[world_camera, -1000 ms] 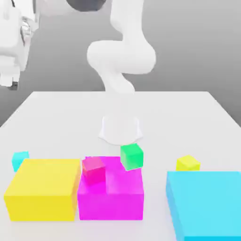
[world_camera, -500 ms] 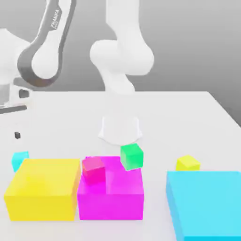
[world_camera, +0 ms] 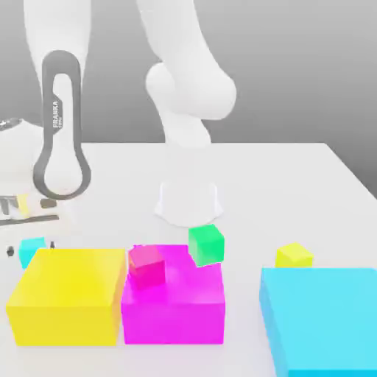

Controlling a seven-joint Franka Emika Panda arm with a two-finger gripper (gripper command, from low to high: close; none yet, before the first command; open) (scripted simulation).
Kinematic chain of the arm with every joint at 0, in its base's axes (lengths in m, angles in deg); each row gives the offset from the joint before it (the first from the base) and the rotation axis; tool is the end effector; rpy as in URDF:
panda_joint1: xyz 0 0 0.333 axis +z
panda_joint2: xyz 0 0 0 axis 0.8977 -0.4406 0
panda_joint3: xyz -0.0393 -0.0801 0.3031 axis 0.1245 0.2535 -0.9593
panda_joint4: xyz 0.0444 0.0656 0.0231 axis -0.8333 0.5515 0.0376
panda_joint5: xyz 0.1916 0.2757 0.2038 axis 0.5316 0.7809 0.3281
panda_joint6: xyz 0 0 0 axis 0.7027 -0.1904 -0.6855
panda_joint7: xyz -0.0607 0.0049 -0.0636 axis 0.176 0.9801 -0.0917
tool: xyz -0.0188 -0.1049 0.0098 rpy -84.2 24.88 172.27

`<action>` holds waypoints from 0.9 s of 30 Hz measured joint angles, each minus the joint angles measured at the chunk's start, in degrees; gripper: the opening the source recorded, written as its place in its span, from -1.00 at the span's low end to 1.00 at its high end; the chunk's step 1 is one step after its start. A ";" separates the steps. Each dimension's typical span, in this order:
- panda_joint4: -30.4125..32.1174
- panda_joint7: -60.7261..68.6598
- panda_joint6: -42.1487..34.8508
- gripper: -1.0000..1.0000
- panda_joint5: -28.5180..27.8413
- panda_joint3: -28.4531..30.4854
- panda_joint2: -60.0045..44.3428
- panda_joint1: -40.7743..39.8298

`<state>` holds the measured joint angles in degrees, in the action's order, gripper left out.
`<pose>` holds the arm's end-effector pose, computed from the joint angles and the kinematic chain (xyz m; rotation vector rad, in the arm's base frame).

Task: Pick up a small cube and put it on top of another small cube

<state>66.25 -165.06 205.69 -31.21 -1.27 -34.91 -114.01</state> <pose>0.2036 -0.3460 0.1318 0.8836 3.0148 -0.0056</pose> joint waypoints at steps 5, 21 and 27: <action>0.18 -0.61 -0.60 -1.00 -0.84 0.45 0.90 0.24; -6.78 15.13 -21.95 -1.00 -6.61 -3.83 12.56 6.85; -5.68 31.56 -29.31 -1.00 -1.80 -8.78 20.99 17.14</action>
<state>60.57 -133.51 176.37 -33.01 -10.04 -13.92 -96.86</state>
